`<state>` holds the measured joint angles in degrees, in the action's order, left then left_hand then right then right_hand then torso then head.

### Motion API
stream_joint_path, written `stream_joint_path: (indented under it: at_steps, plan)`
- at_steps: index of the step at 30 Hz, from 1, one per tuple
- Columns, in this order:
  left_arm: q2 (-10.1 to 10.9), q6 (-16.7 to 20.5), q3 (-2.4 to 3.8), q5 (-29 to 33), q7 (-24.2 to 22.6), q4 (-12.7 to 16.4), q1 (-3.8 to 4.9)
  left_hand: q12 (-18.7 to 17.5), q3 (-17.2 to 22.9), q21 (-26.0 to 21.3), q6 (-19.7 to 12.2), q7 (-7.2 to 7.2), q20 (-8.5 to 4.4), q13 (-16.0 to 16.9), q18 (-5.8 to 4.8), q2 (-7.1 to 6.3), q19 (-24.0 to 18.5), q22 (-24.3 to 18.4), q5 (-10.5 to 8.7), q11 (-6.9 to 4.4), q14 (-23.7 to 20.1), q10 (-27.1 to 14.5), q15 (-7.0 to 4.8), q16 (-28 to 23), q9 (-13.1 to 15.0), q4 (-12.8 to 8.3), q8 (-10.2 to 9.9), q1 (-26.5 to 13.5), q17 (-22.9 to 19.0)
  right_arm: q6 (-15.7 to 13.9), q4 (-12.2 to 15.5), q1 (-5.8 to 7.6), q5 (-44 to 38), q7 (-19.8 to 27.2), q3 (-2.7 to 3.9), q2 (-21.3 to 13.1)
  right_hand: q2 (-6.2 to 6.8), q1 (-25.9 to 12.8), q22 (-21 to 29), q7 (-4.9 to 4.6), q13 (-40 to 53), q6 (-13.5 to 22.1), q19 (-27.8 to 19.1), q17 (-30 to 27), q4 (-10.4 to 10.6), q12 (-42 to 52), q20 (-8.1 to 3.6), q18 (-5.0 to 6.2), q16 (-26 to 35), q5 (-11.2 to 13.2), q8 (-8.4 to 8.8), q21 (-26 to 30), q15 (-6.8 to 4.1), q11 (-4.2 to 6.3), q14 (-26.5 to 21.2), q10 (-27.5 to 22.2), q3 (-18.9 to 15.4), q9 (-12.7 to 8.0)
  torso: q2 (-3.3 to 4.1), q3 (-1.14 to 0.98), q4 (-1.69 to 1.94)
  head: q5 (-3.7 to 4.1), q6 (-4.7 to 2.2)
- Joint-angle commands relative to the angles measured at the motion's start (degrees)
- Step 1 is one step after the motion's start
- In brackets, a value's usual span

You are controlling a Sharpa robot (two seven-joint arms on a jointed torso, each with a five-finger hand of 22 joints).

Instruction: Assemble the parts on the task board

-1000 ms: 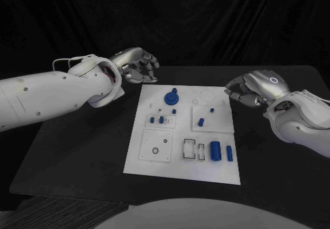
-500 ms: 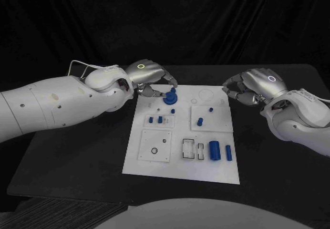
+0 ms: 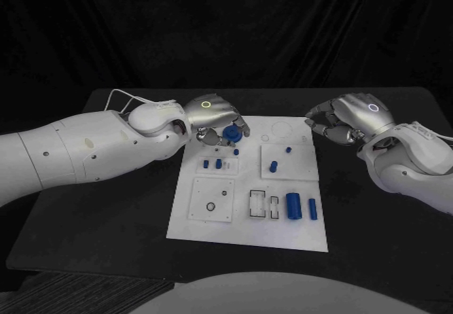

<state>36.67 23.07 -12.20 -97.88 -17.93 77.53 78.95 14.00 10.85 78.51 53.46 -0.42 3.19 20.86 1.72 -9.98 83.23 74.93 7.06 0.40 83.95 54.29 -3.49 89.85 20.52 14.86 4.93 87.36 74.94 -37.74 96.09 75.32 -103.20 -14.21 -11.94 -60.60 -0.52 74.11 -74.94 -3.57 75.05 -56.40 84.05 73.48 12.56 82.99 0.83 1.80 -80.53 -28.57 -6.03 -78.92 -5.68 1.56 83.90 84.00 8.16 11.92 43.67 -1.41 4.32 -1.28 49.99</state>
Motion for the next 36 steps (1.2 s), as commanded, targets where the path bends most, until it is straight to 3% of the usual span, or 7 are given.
stream_joint_path:
  at_steps: [1, 6, 13, 21, 26, 36]
  plan:
    - [-0.26, -2.03, 0.06, -1.13, -1.07, -0.01, -0.5, 0.63, 0.15, -0.13, 0.68, 0.15, -0.02, 0.16, 0.99, 0.01, -0.17, 11.46, 0.04, -0.26, 5.8, 0.72, 0.09, -0.23, -0.19, 0.18, 0.3, -0.42, 14.49, -1.22, 0.05, -0.17, -0.18, 0.27, 0.03, -0.11, 0.35, 0.05, -11.88, 0.0, 7.97, -0.25, 2.17, -0.01, -0.07, -0.04, -0.39, 0.6, -0.12, -0.09, 0.15, -0.24, -0.33, 0.16, 3.46, 3.48, 0.35, -0.05, -0.04, -0.08, 0.11, 0.29, 0.01]
    - [-0.54, -2.62, 0.06, -1.14, -0.6, -0.15, -1.09, 2.12, 0.35, 0.52, 2.24, -0.29, -0.1, 0.72, 0.85, 0.0, 0.29, 11.66, 1.19, -0.08, 5.84, 2.45, 0.04, -0.17, -0.46, 0.02, 0.85, -0.37, 14.57, -1.1, -0.01, -0.25, -0.18, 0.25, 0.03, -0.17, 0.36, 0.05, -11.87, 0.0, 7.83, -0.26, 2.16, -0.1, -0.07, -0.19, -0.39, 0.61, -0.07, -0.16, 0.16, -0.18, -0.33, 0.18, 3.45, 3.43, 0.37, -0.06, -0.03, -0.09, -0.07, 0.04, 0.01]
    - [-0.95, -4.05, 0.06, -1.14, -0.06, -0.36, -1.54, 2.57, 0.86, 0.53, 3.22, 0.78, -0.26, 0.84, 0.86, -0.19, 0.35, 11.66, 2.95, -0.5, 5.81, 2.76, -0.23, -0.21, -0.8, -0.3, 0.94, -0.06, 14.49, -0.88, -0.07, -0.38, -0.18, 0.23, 0.03, -0.08, 0.38, 0.04, -11.86, -0.03, 7.83, -0.24, 2.15, -0.04, -0.07, -0.19, -0.38, 0.62, -0.11, -0.24, 0.18, -0.17, -0.3, 0.21, 3.46, 3.42, 0.39, -0.06, -0.02, -0.01, -0.15, 0.05, 0.01]
    - [-1.58, -4.47, 0.06, -1.14, 0.61, -1.18, -2.12, 2.8, 1.42, 0.62, 4.44, 1.42, -0.4, 0.8, 0.84, -0.12, 0.43, 11.69, 4.13, -0.68, 5.79, 3.3, -0.38, -0.24, -0.83, -0.53, 1.36, 0.15, 14.45, -0.61, -0.11, -0.49, -0.18, 0.16, 0.03, -0.1, 0.39, 0.03, -11.85, -0.04, 7.79, -0.23, 2.14, -0.11, -0.07, -0.24, -0.38, 0.63, -0.07, -0.27, 0.19, -0.12, -0.3, 0.23, 3.44, 3.4, 0.4, -0.07, -0.03, -0.04, 0.12, 0.36, 0.01]
    - [-2.19, -4.61, 0.06, -1.15, 0.95, -2.18, -2.48, 2.25, 2.5, 0.5, 4.86, 1.67, -0.55, 0.24, 0.86, -0.21, 0.38, 11.66, 6.37, -0.74, 5.74, 3.22, -0.48, -0.31, -1.13, -1.04, 1.25, 0.68, 14.32, -0.52, -0.07, -0.52, -0.18, 0.16, 0.03, -0.13, 0.41, 0.01, -11.84, -0.05, 7.78, -0.21, 2.12, -0.15, -0.07, -0.25, -0.37, 0.63, -0.05, -0.3, 0.21, -0.09, -0.29, 0.26, 3.44, 3.4, 0.4, -0.08, -0.02, -0.02, 0.04, 0.29, 0.01]
    - [-3.3, -4.34, 0.07, -1.15, 1.33, -4.04, -2.86, 1.29, 3.29, 0.01, 4.99, 1.92, -0.51, -0.5, 0.96, -0.19, 0.1, 11.51, 6.99, -0.55, 5.47, 2.72, -0.37, -0.71, -1.4, -1.07, 1.02, 0.47, 13.68, -0.25, 0.09, -0.56, -0.18, 0.13, 0.03, -0.23, 0.41, 0.01, -11.84, -0.05, 7.78, -0.21, 2.12, -0.15, -0.07, -0.25, -0.37, 0.63, -0.05, -0.3, 0.21, -0.09, -0.29, 0.26, 3.44, 3.4, 0.4, -0.08, -0.02, -0.04, 0.05, 0.24, 0.01]
